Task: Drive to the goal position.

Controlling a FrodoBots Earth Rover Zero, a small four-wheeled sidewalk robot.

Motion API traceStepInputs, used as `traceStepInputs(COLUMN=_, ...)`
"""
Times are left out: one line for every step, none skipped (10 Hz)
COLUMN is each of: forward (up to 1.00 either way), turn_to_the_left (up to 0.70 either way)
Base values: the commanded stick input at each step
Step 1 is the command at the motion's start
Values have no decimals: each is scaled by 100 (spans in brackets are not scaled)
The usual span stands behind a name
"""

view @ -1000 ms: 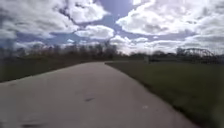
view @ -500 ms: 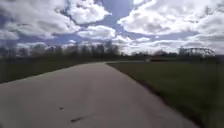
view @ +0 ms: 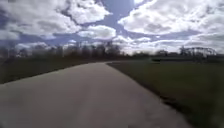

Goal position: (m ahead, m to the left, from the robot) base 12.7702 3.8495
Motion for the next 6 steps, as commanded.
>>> traceStepInputs(forward=100, turn_to_the_left=0)
traceStepInputs(forward=100, turn_to_the_left=0)
traceStepInputs(forward=100, turn_to_the_left=0)
traceStepInputs(forward=100, turn_to_the_left=0)
traceStepInputs(forward=100, turn_to_the_left=15)
traceStepInputs(forward=100, turn_to_the_left=0)
